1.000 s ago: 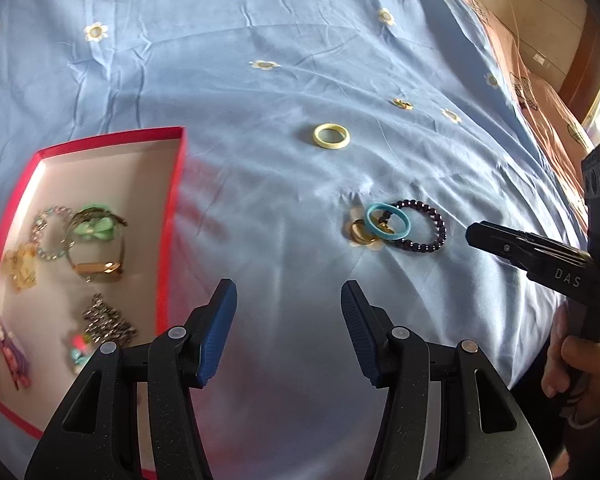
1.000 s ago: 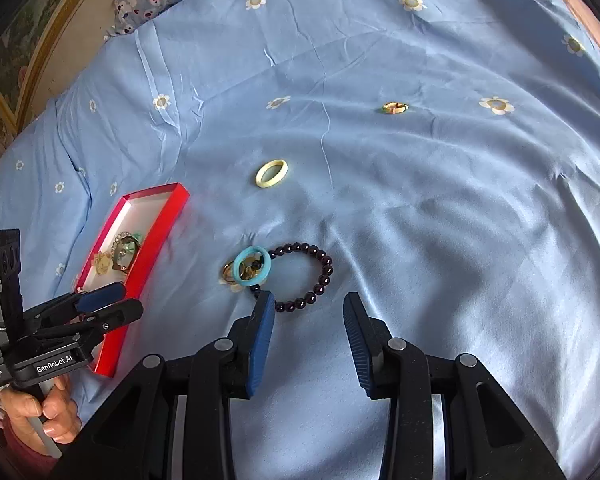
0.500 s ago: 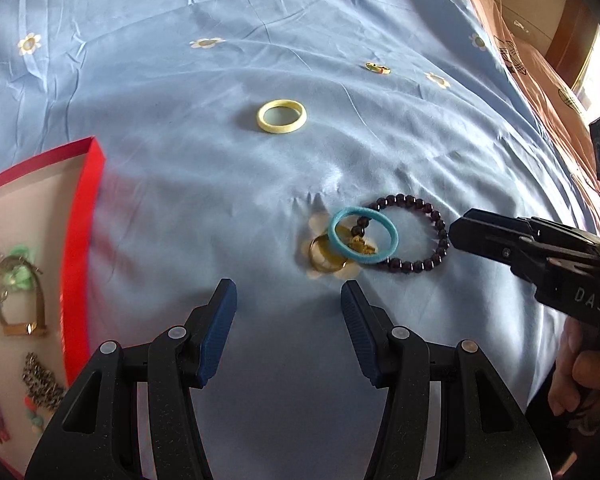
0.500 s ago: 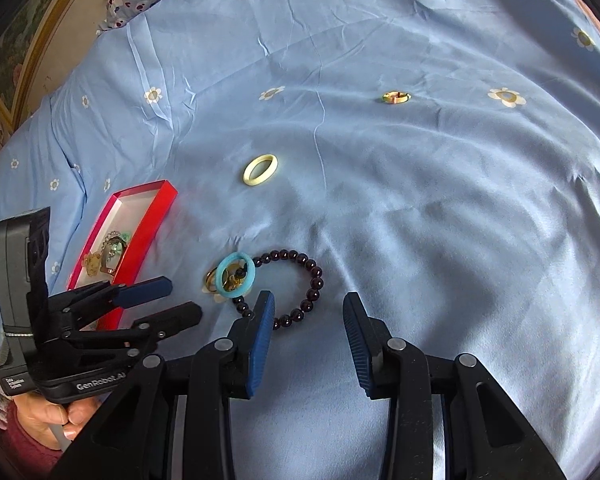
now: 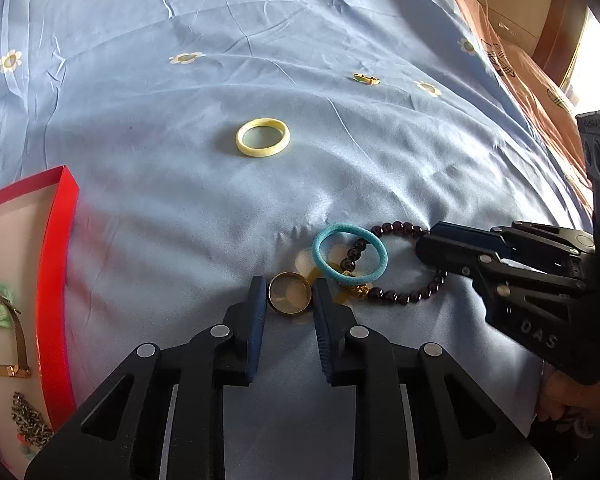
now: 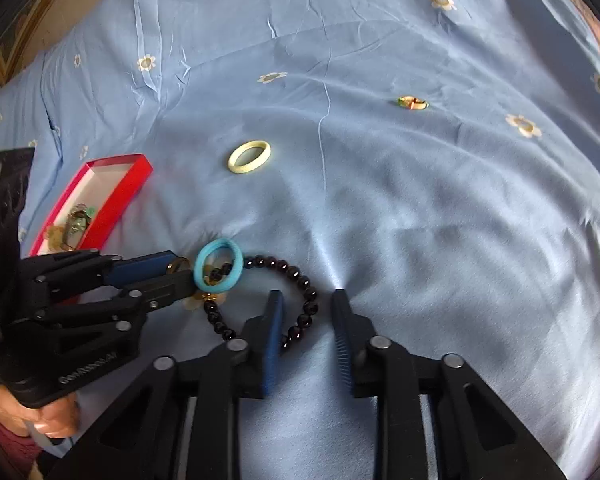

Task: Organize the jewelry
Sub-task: 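Grasp the gold ring with left tool while right tool grasps dark bead bracelet, then carry gold ring and bead bracelet into the red box and open both tools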

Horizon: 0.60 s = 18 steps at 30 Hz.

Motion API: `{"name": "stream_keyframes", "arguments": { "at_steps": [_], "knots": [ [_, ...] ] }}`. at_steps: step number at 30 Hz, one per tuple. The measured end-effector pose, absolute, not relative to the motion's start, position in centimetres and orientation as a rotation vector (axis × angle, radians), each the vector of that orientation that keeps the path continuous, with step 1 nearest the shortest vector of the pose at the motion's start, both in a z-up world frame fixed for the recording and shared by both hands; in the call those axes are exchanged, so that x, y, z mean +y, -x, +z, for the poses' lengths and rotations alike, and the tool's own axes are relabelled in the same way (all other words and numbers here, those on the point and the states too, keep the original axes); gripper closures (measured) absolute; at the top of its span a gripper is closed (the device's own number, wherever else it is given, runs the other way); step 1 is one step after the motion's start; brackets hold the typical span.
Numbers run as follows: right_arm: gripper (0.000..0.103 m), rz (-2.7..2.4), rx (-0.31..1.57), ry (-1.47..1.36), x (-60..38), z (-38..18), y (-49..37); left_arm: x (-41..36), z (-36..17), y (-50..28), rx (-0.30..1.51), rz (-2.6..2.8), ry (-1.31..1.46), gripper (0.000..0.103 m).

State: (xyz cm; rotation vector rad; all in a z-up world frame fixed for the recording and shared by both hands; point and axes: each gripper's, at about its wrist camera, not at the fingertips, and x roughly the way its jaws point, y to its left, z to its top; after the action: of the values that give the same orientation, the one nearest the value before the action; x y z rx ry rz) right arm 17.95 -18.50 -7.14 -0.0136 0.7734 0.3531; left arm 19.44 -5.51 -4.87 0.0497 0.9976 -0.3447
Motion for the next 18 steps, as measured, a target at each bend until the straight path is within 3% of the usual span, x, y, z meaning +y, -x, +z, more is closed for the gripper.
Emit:
{"name": "stream_keyframes", "arguments": {
  "at_steps": [1, 2, 18],
  "knots": [
    [0.094, 0.345, 0.771, 0.016, -18.6, -7.1, -18.0, -5.4, -4.8, -19.4, 0.998, -0.347, -0.046, 0.082],
    [0.095, 0.345, 0.771, 0.006, -18.8, -7.1, -18.0, -5.3, -4.8, -19.3, 0.998, -0.348, -0.043, 0.082],
    [0.096, 0.404, 0.647, -0.062, -19.3, -2.2, -13.9, -0.9, -1.9, -15.3, 0.959, -0.297, 0.064, 0.082]
  ]
}}
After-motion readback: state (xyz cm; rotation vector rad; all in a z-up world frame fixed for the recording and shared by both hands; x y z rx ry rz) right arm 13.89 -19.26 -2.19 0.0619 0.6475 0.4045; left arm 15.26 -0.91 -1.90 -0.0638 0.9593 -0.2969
